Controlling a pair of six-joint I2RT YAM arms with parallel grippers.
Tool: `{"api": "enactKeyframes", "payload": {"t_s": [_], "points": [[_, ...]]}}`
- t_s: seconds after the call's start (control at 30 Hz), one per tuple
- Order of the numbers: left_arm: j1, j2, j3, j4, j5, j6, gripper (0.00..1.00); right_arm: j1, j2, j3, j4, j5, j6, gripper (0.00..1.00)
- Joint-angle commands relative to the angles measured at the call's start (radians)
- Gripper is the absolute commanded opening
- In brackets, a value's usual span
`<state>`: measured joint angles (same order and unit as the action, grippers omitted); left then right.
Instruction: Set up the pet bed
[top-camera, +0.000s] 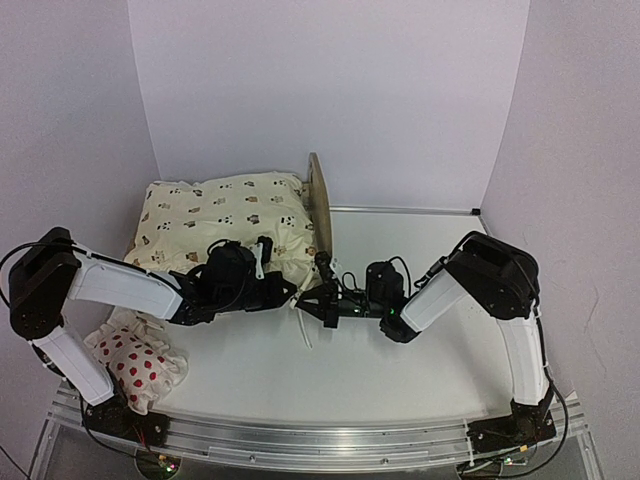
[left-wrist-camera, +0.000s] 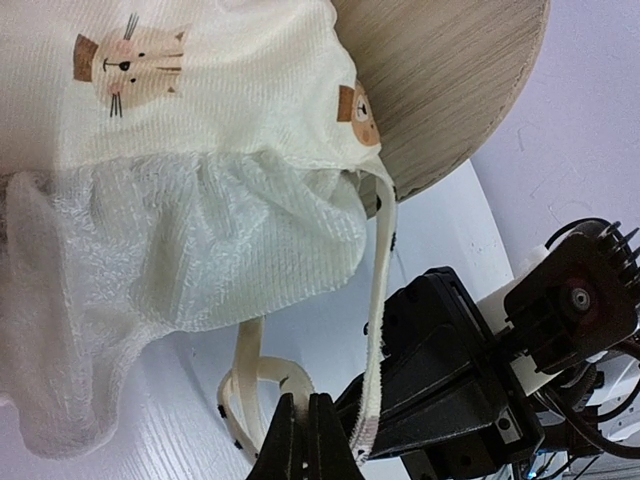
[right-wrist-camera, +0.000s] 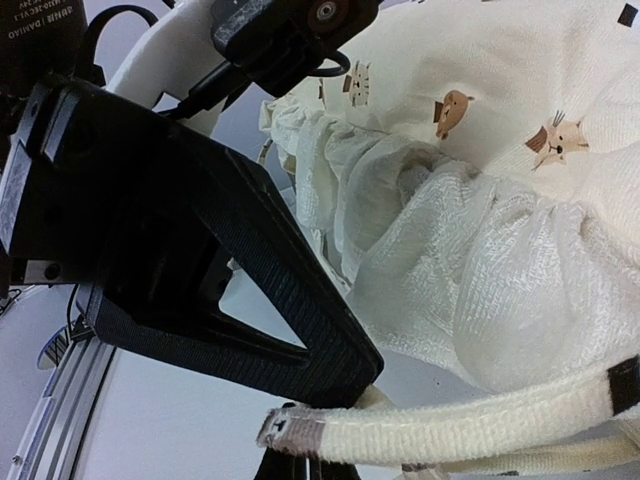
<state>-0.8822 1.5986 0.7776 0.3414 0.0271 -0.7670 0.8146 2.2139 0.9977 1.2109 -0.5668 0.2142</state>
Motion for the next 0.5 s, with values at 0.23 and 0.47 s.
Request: {"api": "enactKeyframes", "payload": {"t_s": [0.23,0.47], "points": [[0.000,-0.013,0.011,0.026,-0.008,0.026,0.00,0.007,-0.062,-0.068,0.041,0.102,-0.021,0.25],[0.000,-0.014,0.019,0.028,-0.012,0.048,0.00,0.007,-0.155,-0.218,0.039,0.243,-0.033,0.46]]}}
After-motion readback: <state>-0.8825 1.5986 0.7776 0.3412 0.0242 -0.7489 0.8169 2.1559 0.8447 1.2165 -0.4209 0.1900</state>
